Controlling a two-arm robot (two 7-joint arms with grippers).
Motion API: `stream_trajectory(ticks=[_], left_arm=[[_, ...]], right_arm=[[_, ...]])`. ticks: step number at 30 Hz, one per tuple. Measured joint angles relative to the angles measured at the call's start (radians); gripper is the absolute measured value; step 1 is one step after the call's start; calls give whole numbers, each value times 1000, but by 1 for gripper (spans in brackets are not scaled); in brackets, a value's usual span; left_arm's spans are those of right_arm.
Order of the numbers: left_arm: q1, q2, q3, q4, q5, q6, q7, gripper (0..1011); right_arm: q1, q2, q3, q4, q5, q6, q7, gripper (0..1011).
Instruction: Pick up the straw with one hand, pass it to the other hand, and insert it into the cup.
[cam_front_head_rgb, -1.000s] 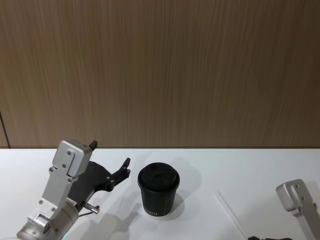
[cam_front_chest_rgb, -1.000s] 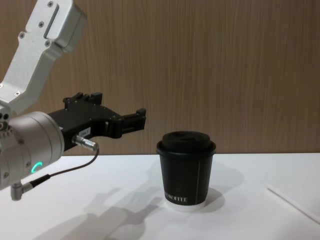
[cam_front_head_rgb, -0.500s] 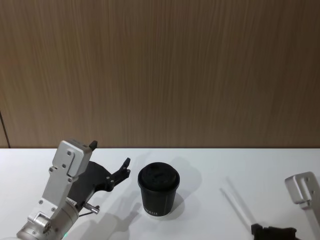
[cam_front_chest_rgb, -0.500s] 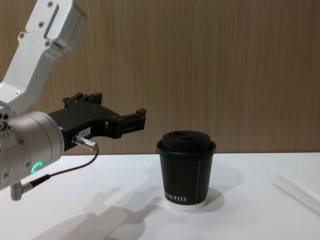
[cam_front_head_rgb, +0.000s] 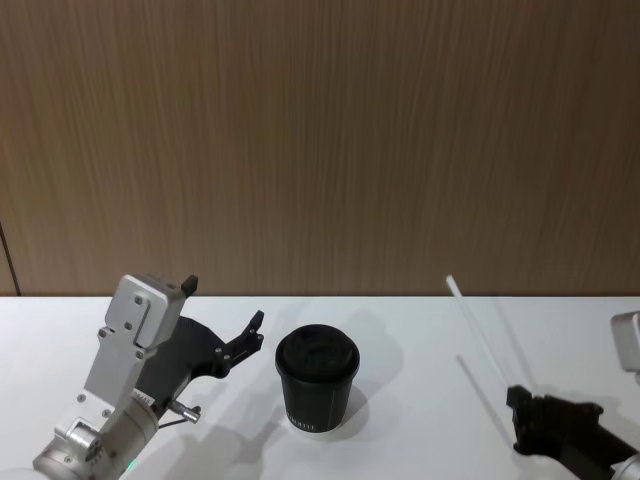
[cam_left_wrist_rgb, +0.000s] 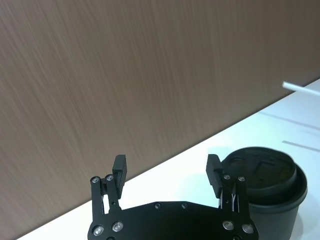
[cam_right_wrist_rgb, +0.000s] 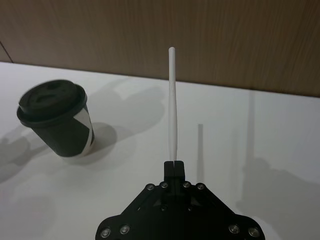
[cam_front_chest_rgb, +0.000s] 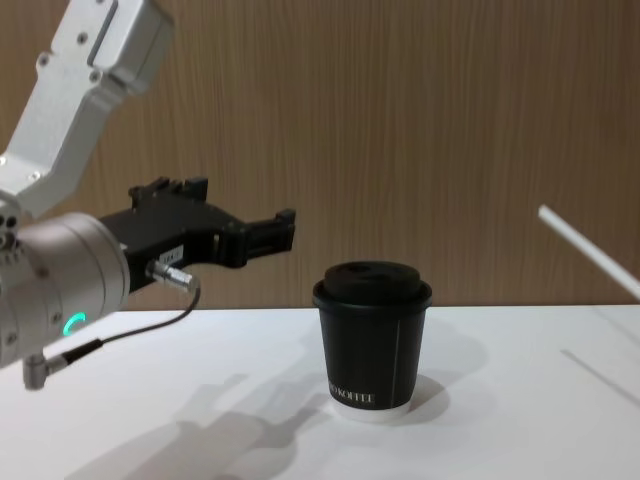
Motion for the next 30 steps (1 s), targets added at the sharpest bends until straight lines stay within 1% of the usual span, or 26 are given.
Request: stream_trajectory(ticks=[2, 5, 9, 16, 21, 24, 30], left_arm=[[-4, 1, -1, -6, -3, 3, -7, 1000], [-12, 5, -5, -20, -12, 15, -24, 1000], [-23, 10, -8, -39, -23, 33, -47, 1000], [-40, 21, -14, -77, -38, 70, -82, 1000], [-50, 32, -17, -107, -42, 100, -107, 1000], [-55, 38, -17, -124, -43, 115, -119, 1000], [-64, 50, -19, -152, -45, 146, -145, 1000]], right_arm=[[3, -6, 6, -2, 7, -33, 8, 0], [7, -10, 9, -3, 12, -62, 17, 0], [19, -19, 11, -2, 24, -126, 37, 0], [50, -38, -4, 9, 46, -215, 74, 0], [68, -49, -19, 15, 62, -255, 98, 0], [79, -55, -35, 16, 71, -276, 114, 0], [88, -61, -57, 15, 83, -298, 133, 0]])
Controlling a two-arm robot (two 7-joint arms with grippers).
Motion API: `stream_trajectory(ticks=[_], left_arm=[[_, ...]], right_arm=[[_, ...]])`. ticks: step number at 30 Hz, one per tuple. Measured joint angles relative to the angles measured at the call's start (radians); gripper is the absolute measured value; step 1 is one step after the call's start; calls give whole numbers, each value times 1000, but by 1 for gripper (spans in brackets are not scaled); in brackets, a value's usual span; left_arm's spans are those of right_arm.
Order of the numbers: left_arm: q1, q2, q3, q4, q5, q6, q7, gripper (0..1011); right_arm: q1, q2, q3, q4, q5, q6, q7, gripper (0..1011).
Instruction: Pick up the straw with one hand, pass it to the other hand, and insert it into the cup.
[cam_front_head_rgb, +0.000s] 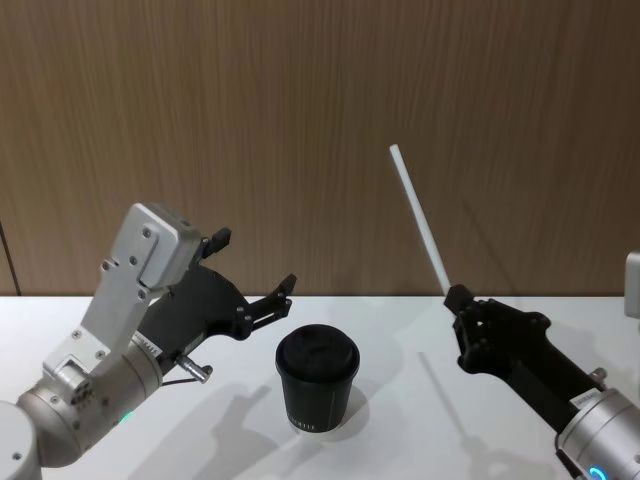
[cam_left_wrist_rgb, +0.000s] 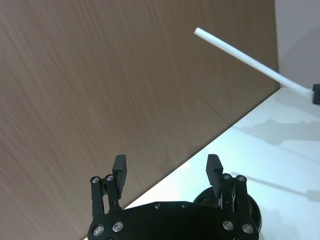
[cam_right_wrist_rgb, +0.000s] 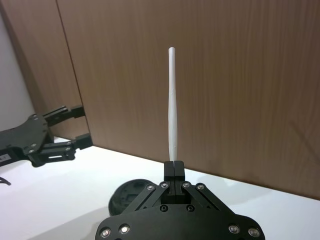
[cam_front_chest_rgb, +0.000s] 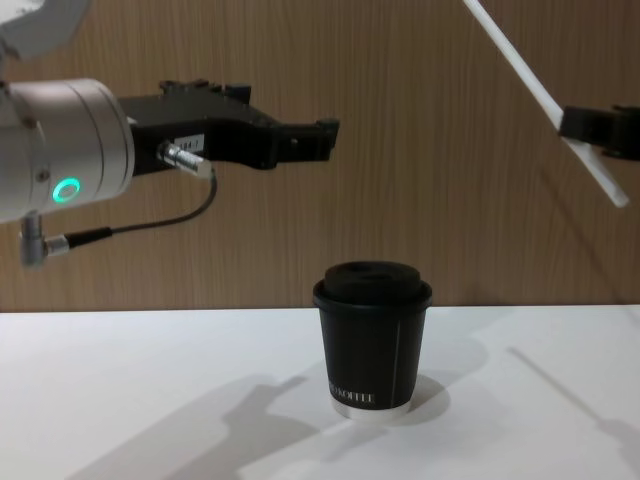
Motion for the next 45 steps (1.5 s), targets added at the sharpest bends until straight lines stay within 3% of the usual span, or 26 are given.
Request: stream_trajectory(ticks=[9, 18, 38, 45], left_arm=[[-4, 4, -14, -28, -31, 25, -41, 1000], [8, -18, -44, -44, -105, 34, -86, 1000], [56, -87, -120, -47, -337, 31, -170, 1000], [70, -114, -144, -34, -441, 33, -208, 1000]], right_arm=[[6, -4, -31, -7, 15, -21, 20, 0], [9, -1, -55, -15, 25, -31, 34, 0], [10, 10, -86, -28, 41, -42, 39, 0], [9, 12, -91, -32, 53, -47, 41, 0]])
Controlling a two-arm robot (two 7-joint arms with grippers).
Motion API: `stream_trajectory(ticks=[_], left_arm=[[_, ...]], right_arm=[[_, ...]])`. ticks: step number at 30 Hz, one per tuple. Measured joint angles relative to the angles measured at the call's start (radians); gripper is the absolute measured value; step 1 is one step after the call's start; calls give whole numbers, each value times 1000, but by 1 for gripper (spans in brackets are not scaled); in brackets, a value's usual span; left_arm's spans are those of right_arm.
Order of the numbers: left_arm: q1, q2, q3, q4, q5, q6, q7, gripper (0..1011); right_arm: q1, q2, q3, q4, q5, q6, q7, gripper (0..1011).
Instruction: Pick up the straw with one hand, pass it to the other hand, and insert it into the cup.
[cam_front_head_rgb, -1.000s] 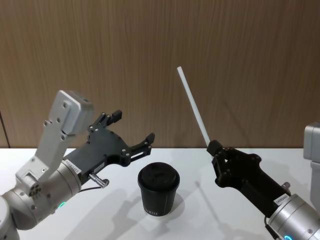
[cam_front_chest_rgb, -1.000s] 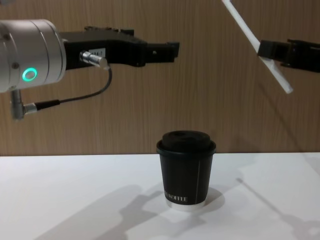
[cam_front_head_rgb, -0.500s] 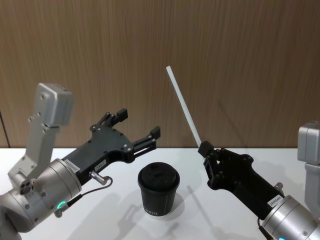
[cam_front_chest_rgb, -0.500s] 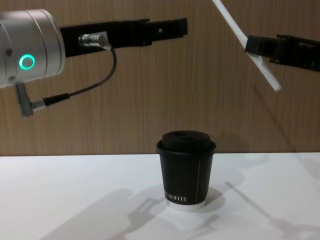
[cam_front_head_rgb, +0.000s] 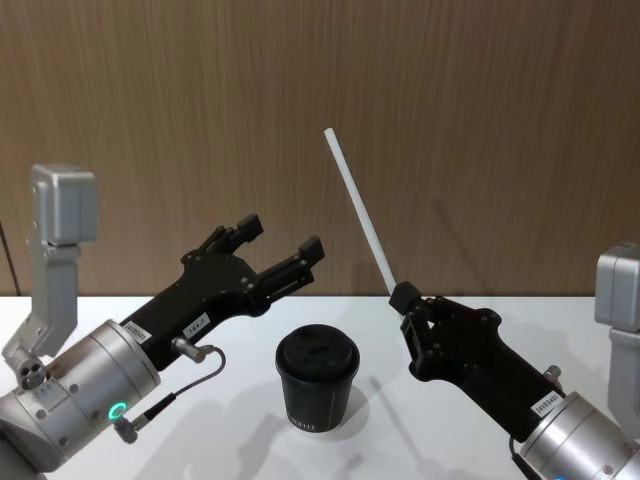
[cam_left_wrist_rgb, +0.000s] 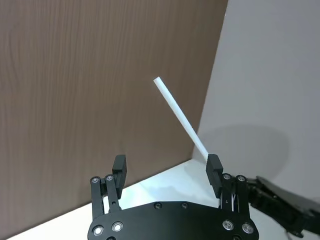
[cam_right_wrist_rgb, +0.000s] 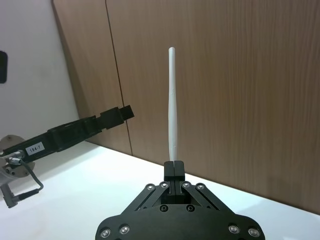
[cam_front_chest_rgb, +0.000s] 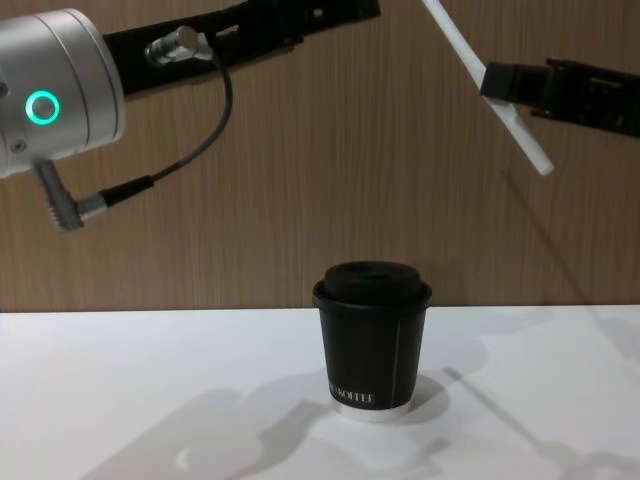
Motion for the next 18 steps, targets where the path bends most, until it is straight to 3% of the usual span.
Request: stream_trajectory(ticks=[10, 18], left_arm=[[5, -25, -12, 28, -97, 10, -45, 1000], [-4, -34, -5, 55, -143, 15, -80, 1000]], right_arm=[[-5, 5, -3, -5, 22, -11, 6, 0], [-8, 10, -6, -5, 33, -17, 11, 0]])
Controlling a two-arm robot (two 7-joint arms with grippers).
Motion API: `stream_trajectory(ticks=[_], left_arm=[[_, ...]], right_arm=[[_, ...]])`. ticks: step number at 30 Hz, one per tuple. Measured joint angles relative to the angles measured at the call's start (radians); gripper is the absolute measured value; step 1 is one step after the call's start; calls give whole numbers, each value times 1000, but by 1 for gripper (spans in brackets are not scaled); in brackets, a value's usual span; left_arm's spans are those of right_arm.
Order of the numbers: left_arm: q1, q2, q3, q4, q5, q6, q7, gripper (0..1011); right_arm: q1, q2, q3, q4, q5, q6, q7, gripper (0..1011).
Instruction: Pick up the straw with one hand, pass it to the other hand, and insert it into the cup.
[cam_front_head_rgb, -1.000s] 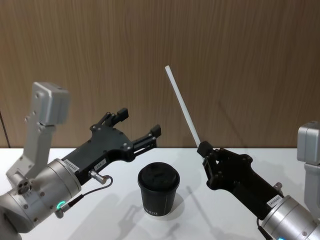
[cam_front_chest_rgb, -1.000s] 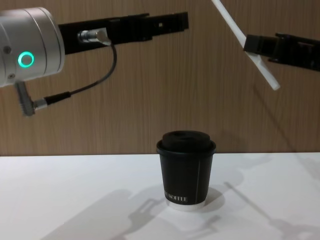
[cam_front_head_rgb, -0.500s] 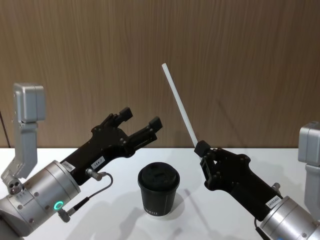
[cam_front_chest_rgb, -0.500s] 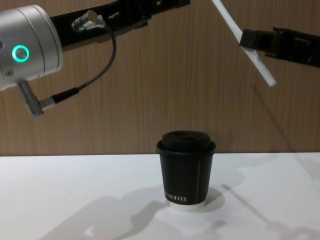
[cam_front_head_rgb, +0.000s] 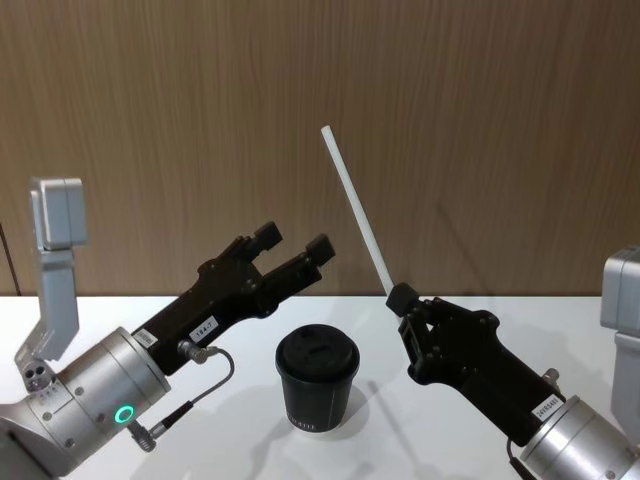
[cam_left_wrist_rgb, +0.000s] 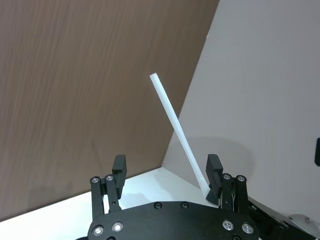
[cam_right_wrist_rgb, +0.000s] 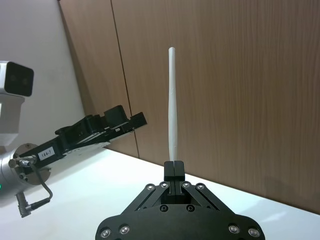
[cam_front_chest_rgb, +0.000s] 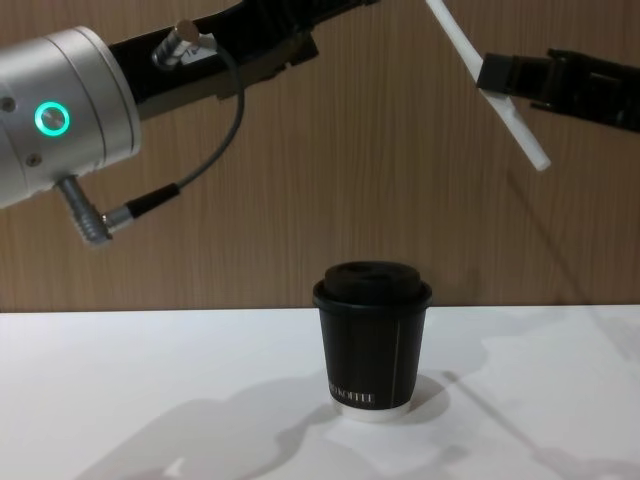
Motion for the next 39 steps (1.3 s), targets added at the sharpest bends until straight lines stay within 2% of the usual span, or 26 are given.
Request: stream_trajectory(ticks=[18, 39], left_arm=[[-38, -13, 24, 66, -62, -1, -61, 1000], [-70, -28, 35, 119, -119, -27, -110, 1000]], right_arm=[[-3, 17, -17, 3, 25, -6, 15, 0], [1, 38, -40, 20, 43, -3, 23, 0]])
